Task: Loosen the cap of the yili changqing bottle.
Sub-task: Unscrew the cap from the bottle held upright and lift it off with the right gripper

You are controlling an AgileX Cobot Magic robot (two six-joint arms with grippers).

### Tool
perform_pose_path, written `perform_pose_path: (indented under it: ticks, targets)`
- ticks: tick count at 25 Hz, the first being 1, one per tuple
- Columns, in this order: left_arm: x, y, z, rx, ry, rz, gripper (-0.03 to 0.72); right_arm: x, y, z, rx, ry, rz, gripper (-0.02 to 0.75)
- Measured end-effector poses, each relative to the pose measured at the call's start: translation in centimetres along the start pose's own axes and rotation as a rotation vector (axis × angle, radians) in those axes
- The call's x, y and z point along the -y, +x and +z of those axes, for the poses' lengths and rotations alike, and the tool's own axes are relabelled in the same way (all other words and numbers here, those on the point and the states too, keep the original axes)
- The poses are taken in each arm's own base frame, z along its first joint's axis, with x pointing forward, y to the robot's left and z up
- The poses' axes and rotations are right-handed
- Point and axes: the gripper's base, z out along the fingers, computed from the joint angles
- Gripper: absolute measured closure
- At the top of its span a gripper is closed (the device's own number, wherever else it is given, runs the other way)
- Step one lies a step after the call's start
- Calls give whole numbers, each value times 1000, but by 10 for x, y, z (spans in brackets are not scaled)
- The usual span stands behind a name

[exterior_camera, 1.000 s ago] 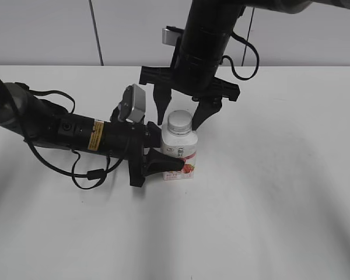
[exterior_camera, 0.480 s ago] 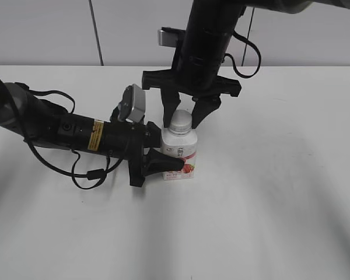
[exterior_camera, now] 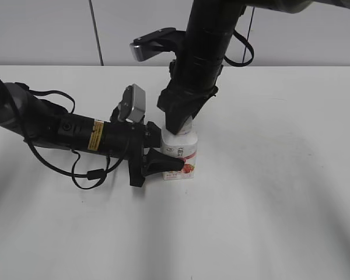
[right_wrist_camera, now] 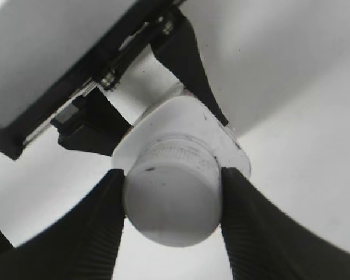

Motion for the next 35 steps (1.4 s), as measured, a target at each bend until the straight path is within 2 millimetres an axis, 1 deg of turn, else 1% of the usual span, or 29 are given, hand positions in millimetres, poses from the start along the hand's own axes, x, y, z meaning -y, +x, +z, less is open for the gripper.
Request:
perform_pose_path:
  ticks: [3,5,14,20,32,35]
  targets:
    - [0,0,0,0,0,0,322,0,0,0,0,1,-175,341]
    - [0,0,0,0,0,0,322,0,0,0,0,2,-249,342]
    - [0,0,0,0,0,0,322,0,0,0,0,2,-465,342]
    - [0,0,0,0,0,0,322,0,0,0,-1,3,-658,342]
    - [0,0,0,0,0,0,323,0,0,-1,-1,4,-700,342]
    - [0,0,0,0,0,0,323,0,0,-3,3,9,-701,342]
